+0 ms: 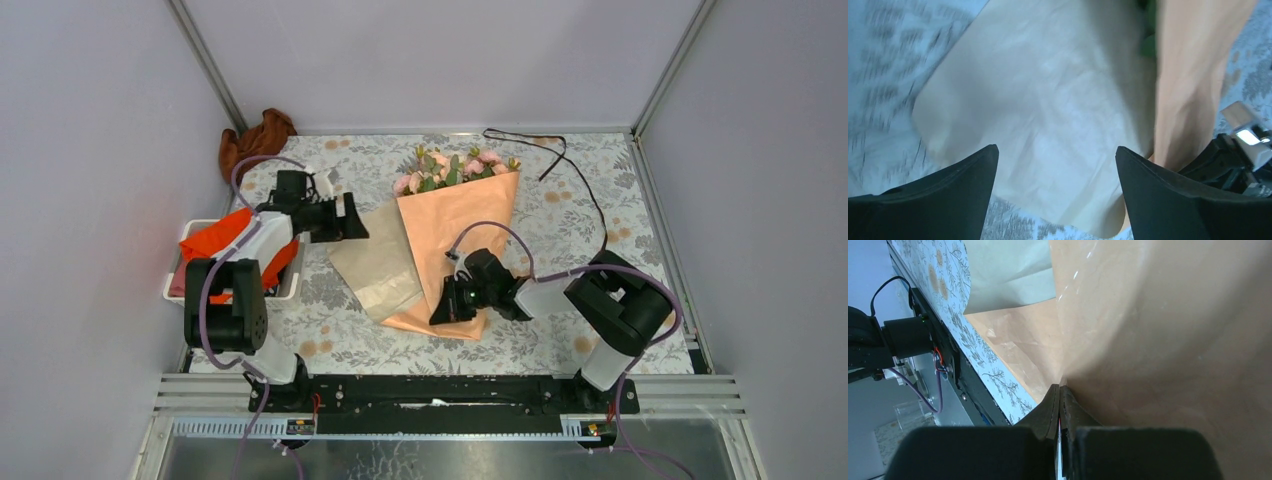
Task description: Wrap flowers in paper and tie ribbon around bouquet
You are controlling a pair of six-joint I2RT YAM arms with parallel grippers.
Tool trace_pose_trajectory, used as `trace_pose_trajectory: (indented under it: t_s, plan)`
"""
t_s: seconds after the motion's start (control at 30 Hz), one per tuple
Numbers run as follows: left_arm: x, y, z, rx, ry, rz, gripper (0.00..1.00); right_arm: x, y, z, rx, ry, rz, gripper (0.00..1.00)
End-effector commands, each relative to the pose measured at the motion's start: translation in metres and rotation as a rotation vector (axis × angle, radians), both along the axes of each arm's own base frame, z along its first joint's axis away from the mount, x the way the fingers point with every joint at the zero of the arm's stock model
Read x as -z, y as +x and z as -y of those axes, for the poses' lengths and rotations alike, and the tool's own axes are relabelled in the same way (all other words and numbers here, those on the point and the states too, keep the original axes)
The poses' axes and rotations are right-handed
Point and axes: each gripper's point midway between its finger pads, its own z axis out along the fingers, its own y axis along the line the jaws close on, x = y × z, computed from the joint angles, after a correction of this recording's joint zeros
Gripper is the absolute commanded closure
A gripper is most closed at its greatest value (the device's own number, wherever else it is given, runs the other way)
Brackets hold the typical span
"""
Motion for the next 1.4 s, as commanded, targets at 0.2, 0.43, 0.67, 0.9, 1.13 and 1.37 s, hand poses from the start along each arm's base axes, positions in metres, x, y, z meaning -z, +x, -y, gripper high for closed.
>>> trace_pose_trajectory:
  t_s: [0.2, 0.43, 0.67, 0.9, 1.13, 1.37]
  plan:
    - [0.075, -0.085, -0.030, -0.289, 0.000, -0.426, 0.06, 0.047, 0.001, 0.033, 0.031, -0.243, -0.007, 1.00]
    - [0.087, -0.107, -0.038, -0.386, 0.038, -0.491, 0.05, 0.043, 0.003, 0.033, 0.038, -0.255, -0.004, 1.00]
    - [0.046, -0.121, -0.032, -0.381, 0.022, -0.517, 0.06, 0.038, 0.003, 0.035, 0.036, -0.268, -0.005, 1.00]
    - [0.048, -0.130, -0.045, -0.456, 0.096, -0.528, 0.09, 0.040, 0.003, 0.035, 0.018, -0.272, 0.003, 1.00]
    - [0.062, -0.127, -0.042, -0.477, 0.113, -0.483, 0.10, 0.033, 0.010, 0.028, 0.008, -0.264, 0.014, 1.00]
    - [0.083, -0.117, -0.033, -0.394, 0.222, -0.463, 0.11, 0.027, 0.013, 0.029, 0.021, -0.266, 0.034, 1.00]
